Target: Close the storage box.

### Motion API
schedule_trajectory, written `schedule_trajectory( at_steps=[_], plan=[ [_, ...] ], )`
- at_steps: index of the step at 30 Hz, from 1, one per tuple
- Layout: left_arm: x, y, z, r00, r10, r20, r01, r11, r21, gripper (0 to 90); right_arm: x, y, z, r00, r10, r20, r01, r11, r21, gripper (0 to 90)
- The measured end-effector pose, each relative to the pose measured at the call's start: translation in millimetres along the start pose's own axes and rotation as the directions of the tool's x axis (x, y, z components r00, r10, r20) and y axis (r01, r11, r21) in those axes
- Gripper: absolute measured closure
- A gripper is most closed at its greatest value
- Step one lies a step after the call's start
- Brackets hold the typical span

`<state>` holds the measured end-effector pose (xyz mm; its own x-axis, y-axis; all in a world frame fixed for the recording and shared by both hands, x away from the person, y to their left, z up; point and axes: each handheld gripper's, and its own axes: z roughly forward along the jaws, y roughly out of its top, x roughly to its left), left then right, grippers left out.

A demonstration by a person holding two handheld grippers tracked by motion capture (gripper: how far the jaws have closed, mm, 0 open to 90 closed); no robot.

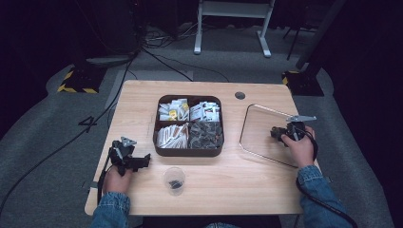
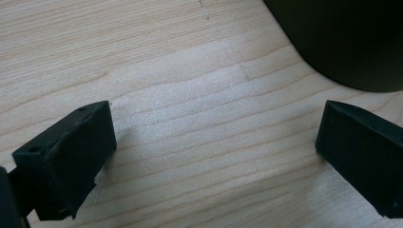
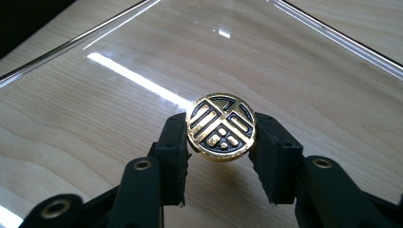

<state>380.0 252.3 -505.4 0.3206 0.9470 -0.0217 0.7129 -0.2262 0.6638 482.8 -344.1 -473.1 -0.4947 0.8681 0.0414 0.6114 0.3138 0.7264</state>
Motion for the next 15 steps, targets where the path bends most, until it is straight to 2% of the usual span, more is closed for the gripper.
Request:
schedule_trajectory(
  at_steps=[11,15],
  plan=[
    [0.0,0.0,0.0,1.0,0.0,0.0,0.0,1.0,0.0,0.1,6.6,11.2,-15.0,0.9996,0.016,-0.023,-0.017,0.999,-0.038,58.7],
    [0.0,0.0,0.0,1.0,0.0,0.0,0.0,1.0,0.0,0.1,9.8,15.0,-19.6,0.9998,0.0,-0.019,-0.001,0.999,-0.046,58.7]
  ],
)
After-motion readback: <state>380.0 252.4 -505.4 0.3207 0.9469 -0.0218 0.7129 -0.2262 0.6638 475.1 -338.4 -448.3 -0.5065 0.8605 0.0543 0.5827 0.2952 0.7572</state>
